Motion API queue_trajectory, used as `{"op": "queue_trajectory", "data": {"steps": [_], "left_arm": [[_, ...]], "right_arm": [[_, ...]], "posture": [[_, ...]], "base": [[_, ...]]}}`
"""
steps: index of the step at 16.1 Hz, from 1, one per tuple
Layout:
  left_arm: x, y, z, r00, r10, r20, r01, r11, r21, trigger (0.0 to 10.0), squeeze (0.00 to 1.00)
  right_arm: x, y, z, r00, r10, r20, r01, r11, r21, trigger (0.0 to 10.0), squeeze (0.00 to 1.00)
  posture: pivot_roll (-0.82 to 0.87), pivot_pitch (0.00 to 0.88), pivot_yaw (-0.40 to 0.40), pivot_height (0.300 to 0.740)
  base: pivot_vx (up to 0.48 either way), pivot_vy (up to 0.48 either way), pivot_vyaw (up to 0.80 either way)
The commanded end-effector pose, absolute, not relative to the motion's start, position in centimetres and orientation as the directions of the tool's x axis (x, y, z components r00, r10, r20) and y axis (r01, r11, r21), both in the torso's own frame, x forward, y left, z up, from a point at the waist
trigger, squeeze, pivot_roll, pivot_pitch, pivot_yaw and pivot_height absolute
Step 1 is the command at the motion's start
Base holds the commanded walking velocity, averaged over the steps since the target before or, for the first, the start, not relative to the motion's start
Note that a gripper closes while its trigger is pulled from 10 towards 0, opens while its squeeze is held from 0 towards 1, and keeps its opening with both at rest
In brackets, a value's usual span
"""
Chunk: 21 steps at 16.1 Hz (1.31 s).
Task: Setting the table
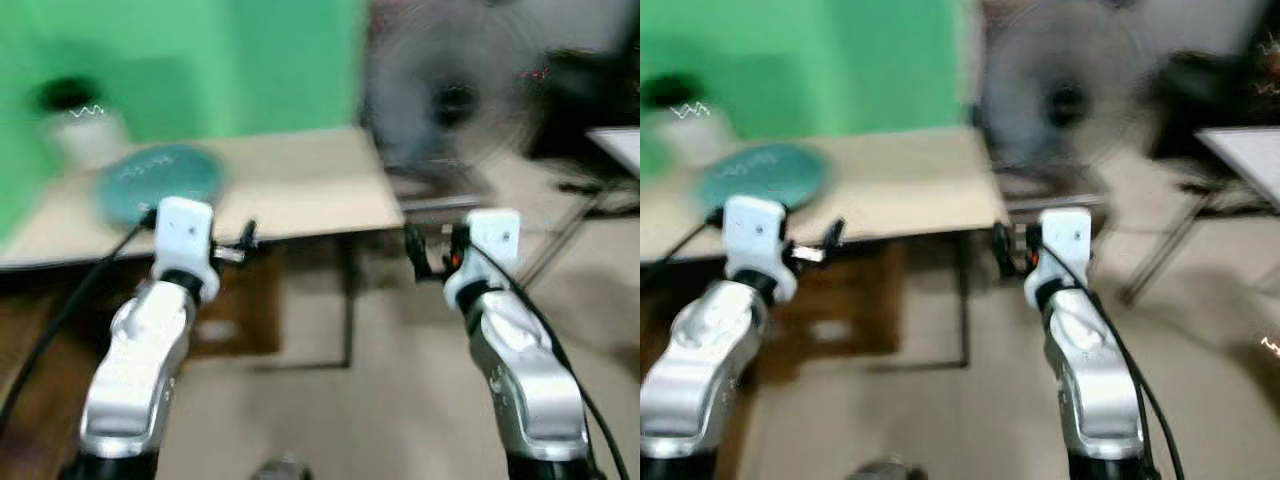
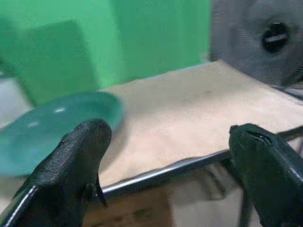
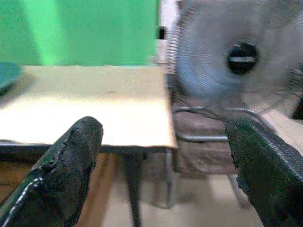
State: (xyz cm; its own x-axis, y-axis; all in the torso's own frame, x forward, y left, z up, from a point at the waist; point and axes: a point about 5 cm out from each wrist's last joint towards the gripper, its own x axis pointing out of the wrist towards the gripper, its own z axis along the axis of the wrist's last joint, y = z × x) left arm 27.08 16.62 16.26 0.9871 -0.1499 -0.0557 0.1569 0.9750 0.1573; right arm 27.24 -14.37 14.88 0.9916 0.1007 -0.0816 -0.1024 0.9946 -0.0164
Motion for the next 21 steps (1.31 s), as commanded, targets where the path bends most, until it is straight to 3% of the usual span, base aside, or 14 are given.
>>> {"op": "queue_trajectory", "data": {"steps": [1,9,21], "left_arm": [[27.26,16.69,16.43,0.990,-0.137,-0.045,0.143,0.977,0.158,10.0,0.00],[27.22,16.65,16.39,0.987,-0.152,-0.045,0.157,0.974,0.162,10.0,0.00],[27.17,16.82,16.38,0.981,-0.188,-0.056,0.195,0.966,0.171,10.0,0.00]], "right_arm": [[27.56,-14.39,15.32,0.993,0.098,-0.064,-0.099,0.995,-0.013,10.0,1.00],[28.43,-14.26,15.50,0.994,0.090,-0.056,-0.092,0.995,-0.029,10.0,1.00],[28.34,-14.19,15.34,0.997,0.060,-0.053,-0.060,0.998,0.006,10.0,1.00]], "posture": [[0.09,0.000,0.007,0.740],[0.11,0.000,-0.013,0.740],[0.11,0.000,0.000,0.740]], "base": [[0.000,0.000,0.80],[0.174,0.000,0.77],[0.340,0.000,0.00]]}}
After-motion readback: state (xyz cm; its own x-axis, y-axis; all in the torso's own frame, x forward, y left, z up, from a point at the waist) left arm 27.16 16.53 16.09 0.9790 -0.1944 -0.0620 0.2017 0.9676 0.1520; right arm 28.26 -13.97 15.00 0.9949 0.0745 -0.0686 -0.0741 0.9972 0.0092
